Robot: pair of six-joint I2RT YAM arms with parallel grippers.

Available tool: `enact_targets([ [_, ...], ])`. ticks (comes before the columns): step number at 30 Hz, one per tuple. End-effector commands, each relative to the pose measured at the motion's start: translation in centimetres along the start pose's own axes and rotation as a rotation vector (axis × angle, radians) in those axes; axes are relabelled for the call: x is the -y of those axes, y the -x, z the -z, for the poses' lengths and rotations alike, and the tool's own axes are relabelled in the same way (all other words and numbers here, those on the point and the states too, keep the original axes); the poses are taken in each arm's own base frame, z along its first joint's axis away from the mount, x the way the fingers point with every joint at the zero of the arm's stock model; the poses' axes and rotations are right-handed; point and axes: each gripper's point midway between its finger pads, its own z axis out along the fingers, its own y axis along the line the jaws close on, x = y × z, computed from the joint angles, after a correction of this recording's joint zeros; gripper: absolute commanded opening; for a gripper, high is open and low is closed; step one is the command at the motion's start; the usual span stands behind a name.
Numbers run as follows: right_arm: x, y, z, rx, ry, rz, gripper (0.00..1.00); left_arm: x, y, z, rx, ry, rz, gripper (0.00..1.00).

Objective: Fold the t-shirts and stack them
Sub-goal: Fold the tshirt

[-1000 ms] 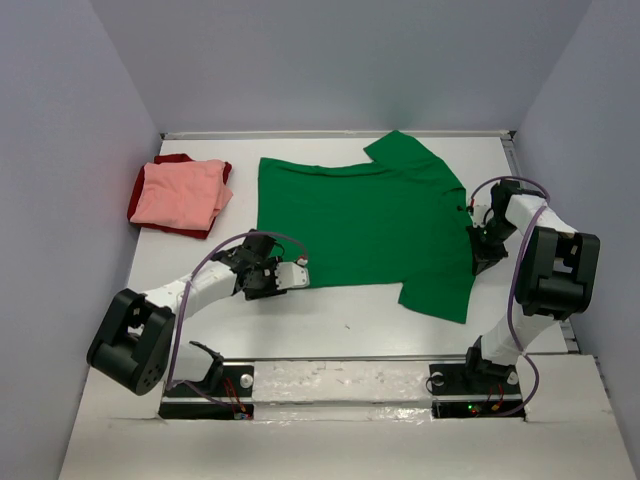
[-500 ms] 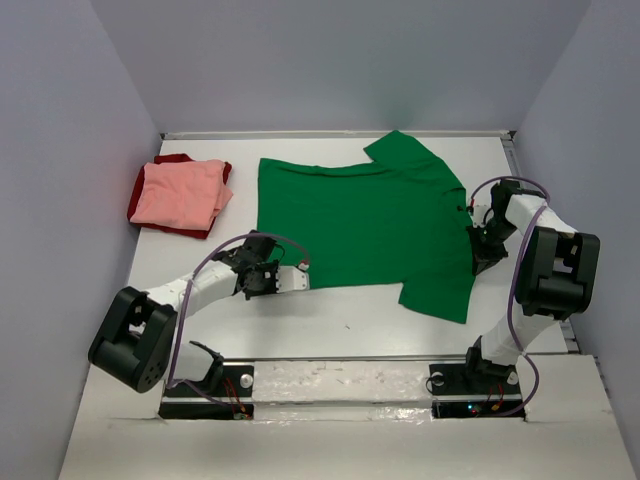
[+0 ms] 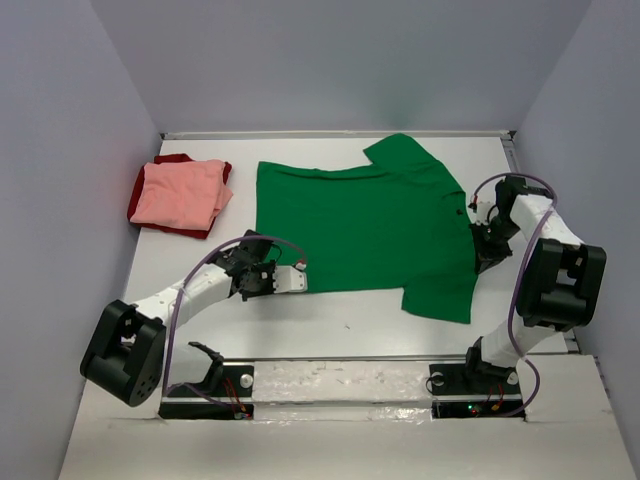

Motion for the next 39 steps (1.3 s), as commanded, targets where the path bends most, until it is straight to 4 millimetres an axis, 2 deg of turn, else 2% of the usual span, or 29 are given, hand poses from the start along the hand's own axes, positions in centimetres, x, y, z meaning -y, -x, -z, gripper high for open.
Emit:
enact_targets([
  [1, -0.2, 0.5, 2.2, 0.047, -0.004, 0.017, 0.0, -1.6, 0.5, 1.5, -0.008, 0.06, 0.021, 0.0],
  [9, 0.2, 1.1, 2.2, 0.044, -0.019, 0.009, 0.0, -2.8, 0.7, 1.9, -0.014, 0.107, 0.053, 0.0],
  [16, 0.4, 2.6, 2.1, 0.068, -0.017, -0.015, 0.0, -3.6, 0.5, 2.2, -0.028, 0.146, 0.07, 0.0],
  [27, 0.7, 4.3, 0.9, 0.069, 0.003, -0.043, 0.0, -5.3, 0.2, 2.5, -0.038, 0.22, 0.127, 0.0],
  [39, 1.1, 7.2, 1.1, 0.097, 0.016, -0.051, 0.0, -7.1, 0.5, 2.6, -0.034, 0.252, 0.161, 0.0],
])
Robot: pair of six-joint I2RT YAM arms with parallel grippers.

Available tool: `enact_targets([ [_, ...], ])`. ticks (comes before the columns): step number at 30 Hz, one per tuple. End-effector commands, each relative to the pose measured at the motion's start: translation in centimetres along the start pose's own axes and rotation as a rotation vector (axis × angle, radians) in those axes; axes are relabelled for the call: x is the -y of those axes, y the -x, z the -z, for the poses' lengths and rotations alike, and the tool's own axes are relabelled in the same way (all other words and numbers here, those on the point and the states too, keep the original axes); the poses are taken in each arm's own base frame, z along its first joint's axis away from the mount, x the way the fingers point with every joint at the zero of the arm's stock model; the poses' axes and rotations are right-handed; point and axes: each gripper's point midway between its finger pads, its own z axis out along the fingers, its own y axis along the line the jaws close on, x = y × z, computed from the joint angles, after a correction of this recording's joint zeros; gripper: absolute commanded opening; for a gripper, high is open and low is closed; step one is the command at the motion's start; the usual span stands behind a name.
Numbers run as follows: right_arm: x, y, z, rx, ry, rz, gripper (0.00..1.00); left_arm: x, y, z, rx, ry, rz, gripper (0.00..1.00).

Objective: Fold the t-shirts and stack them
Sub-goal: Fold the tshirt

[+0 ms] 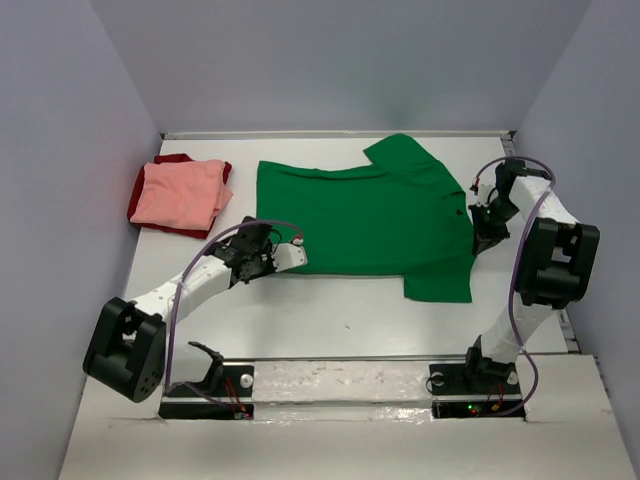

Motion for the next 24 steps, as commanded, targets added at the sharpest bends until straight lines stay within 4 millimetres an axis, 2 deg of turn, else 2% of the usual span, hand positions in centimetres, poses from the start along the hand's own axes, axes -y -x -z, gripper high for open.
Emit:
enact_targets([
  [1, 0.3, 2.2, 0.6, 0.055, 0.0, -0.003, 0.0, -1.7, 0.6, 0.5, 0.001, 0.043, 0.028, 0.0],
  [11, 1.0, 4.1, 0.0, 0.052, -0.003, 0.002, 0.0, -2.1, 0.7, -0.2, -0.017, 0.04, 0.034, 0.0],
  [24, 1.4, 6.6, -1.2, 0.052, 0.016, 0.002, 0.0, -3.8, 1.3, -1.1, -0.04, 0.059, 0.043, 0.0],
])
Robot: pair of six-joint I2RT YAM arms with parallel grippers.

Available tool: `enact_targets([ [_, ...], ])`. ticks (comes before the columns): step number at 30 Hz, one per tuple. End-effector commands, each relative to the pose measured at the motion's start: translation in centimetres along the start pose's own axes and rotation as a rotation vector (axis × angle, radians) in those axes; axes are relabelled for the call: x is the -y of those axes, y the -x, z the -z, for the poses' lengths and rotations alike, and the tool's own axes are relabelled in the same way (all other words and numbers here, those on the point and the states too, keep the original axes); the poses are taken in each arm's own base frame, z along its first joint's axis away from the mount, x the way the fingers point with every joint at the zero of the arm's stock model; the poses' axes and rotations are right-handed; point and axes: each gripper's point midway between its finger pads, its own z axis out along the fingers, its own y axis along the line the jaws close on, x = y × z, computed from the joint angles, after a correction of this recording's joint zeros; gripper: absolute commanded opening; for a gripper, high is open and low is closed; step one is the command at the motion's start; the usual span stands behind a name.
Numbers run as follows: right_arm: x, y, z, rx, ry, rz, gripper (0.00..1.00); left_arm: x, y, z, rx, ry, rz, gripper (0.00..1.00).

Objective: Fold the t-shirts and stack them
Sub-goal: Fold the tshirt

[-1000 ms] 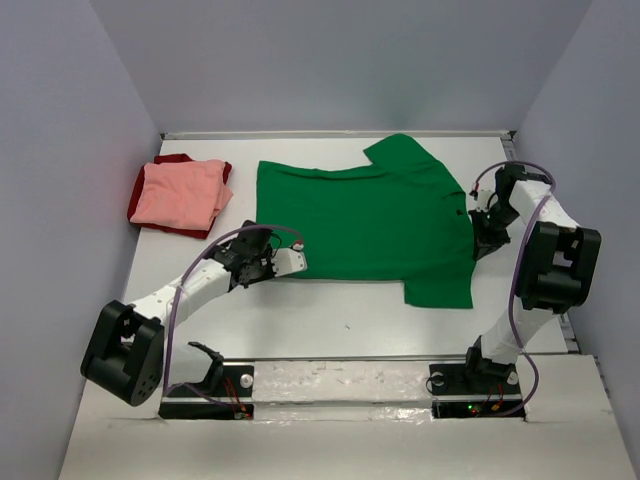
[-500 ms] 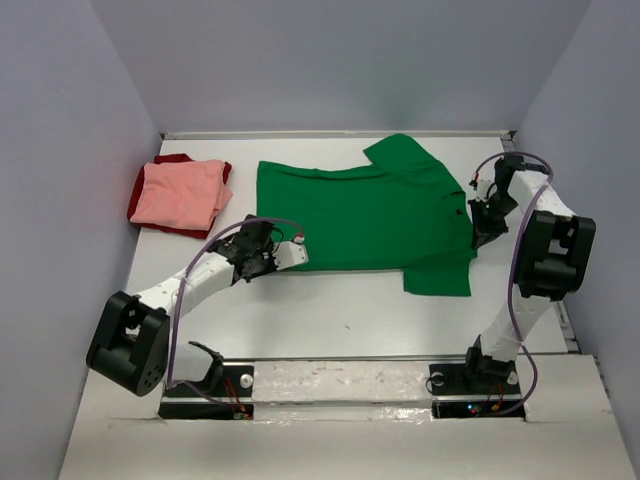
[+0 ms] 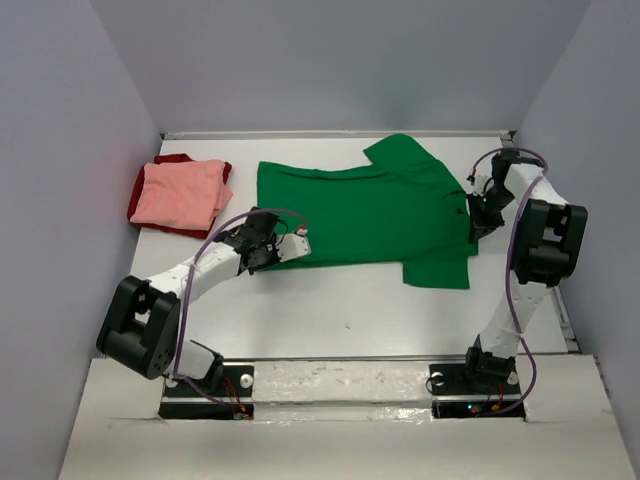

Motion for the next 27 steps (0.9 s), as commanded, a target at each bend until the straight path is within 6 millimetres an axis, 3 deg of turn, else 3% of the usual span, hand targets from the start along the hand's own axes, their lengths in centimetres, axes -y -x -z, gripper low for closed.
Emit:
enact_targets([
  [1, 0.3, 2.1, 1.0, 0.054, -0.006, 0.006, 0.0, -2.1, 0.8, 0.3, 0.004, 0.048, 0.022, 0.0],
  [17, 0.8, 3.2, -0.8, 0.022, 0.008, 0.001, 0.0, -1.6, 0.6, -1.4, -0.024, 0.018, 0.017, 0.0],
  [27, 0.8, 3.4, -0.8, 0.026, 0.013, 0.013, 0.0, -1.7, 0.6, -2.3, -0.03, 0.02, 0.015, 0.0],
])
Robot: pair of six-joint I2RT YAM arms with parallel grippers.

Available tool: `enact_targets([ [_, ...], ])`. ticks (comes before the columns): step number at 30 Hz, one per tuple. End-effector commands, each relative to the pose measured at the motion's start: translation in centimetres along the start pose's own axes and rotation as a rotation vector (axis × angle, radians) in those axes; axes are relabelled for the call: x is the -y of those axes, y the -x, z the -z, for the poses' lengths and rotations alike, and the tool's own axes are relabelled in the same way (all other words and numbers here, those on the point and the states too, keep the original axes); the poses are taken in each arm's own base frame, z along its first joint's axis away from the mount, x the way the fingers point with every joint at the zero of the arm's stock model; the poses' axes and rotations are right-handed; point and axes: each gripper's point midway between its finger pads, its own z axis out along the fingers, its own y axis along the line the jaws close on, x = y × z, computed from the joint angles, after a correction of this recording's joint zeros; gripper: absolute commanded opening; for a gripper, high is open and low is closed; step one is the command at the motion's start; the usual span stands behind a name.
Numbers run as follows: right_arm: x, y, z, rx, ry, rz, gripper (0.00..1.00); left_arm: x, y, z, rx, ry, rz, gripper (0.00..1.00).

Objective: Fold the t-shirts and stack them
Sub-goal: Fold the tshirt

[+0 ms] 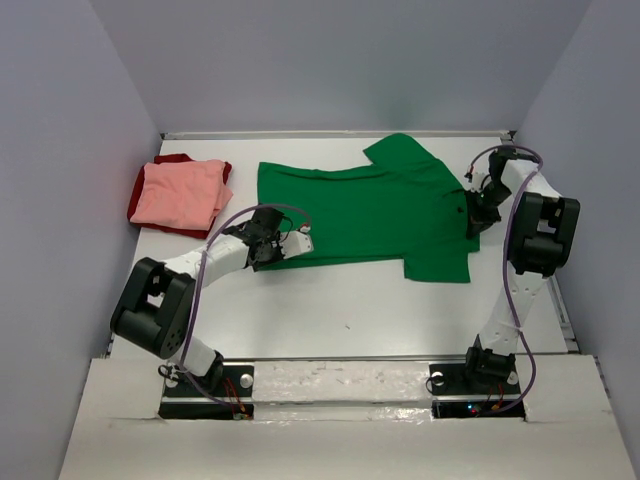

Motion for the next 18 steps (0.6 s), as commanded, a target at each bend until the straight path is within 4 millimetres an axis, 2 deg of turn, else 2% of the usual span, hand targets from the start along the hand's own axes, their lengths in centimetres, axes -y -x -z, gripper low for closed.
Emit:
enact_targets([
  [1, 0.1, 1.0, 1.1, 0.034, 0.0, 0.018, 0.0, -1.3, 0.3, 0.1, -0.001, 0.044, 0.011, 0.0],
  [5, 0.2, 0.9, 1.2, 0.031, -0.006, 0.029, 0.0, -1.5, 0.1, -0.2, -0.005, 0.063, 0.01, 0.04],
  [7, 0.2, 0.8, 1.2, 0.029, -0.007, 0.028, 0.0, -1.5, 0.1, -0.5, -0.01, 0.066, 0.013, 0.16],
  [9, 0.3, 0.9, 1.1, 0.028, -0.01, 0.028, 0.0, -1.6, 0.0, -0.6, -0.017, 0.07, 0.019, 0.36],
  [10, 0.3, 0.9, 1.1, 0.026, -0.011, 0.026, 0.0, -1.6, -0.1, -0.7, -0.023, 0.071, 0.017, 0.38],
  [11, 0.3, 0.8, 0.9, 0.019, -0.007, 0.023, 0.0, -1.7, -0.2, -0.7, -0.026, 0.077, 0.02, 0.47],
  [12, 0.3, 0.8, 0.9, 0.017, -0.004, 0.023, 0.02, -1.9, -0.1, -0.6, -0.023, 0.088, 0.019, 0.52],
  [14, 0.2, 1.1, 1.0, 0.023, 0.003, 0.025, 0.1, -2.2, -0.3, -0.5, -0.03, 0.109, 0.023, 0.57],
  [15, 0.2, 1.2, 1.0, 0.023, 0.001, 0.025, 0.19, -2.4, -0.2, -0.4, -0.027, 0.118, 0.02, 0.62],
  [16, 0.2, 1.2, 1.1, 0.026, 0.002, 0.024, 0.22, -2.5, -0.4, -0.4, -0.035, 0.126, 0.02, 0.65],
  [17, 0.1, 1.2, 1.1, 0.024, 0.006, 0.027, 0.3, -2.6, -0.4, -0.3, -0.035, 0.133, 0.023, 0.68],
  [18, 0.1, 1.2, 1.2, 0.025, 0.004, 0.027, 0.33, -2.8, -0.5, -0.2, -0.039, 0.141, 0.025, 0.69],
])
